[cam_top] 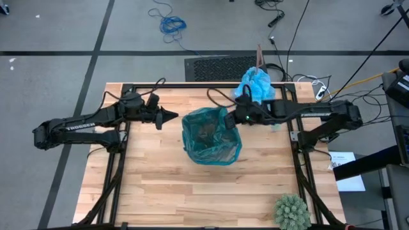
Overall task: Place trash/remove bag and relplace
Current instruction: Insert the dark blue trash bag into the trash bin
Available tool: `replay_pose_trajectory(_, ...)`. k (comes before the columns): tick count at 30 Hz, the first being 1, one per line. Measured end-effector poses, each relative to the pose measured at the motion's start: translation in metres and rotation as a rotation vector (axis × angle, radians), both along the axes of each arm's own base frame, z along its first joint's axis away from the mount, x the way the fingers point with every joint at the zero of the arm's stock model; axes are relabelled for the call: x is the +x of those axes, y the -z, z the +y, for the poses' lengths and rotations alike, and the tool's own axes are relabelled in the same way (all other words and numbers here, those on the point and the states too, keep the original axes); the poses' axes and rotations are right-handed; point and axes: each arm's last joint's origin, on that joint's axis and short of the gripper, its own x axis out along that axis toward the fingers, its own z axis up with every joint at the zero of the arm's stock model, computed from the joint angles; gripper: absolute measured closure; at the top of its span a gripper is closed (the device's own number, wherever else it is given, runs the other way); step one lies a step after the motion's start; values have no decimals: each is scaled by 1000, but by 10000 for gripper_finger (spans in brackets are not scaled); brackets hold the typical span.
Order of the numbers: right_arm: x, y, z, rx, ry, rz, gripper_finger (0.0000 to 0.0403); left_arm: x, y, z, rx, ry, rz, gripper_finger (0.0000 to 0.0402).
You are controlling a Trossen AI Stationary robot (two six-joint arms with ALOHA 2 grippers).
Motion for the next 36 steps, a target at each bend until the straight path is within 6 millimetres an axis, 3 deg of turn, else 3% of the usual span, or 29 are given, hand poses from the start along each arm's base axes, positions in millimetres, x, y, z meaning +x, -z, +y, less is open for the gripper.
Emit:
replay_pose_trajectory(5,13,7,-8,81,-53,-26,403,-4,-3,-1,11,1,-17,402)
replay_pose_trajectory(14,30,22,-5,163,-80,-26,403,-10,-4,-3,27,6,-10,402)
replay_pose_trajectory(24,49,51,-4,224,-126,63,403,-16,-5,-5,33,0,-2,402)
replay_pose_trajectory(29,45,43,-3,219,-136,29,403,-26,-12,-8,68,-26,-37,402)
replay_pose_trajectory(36,12,3,11,58,-268,-16,403,-41,-21,-12,130,-40,-105,402)
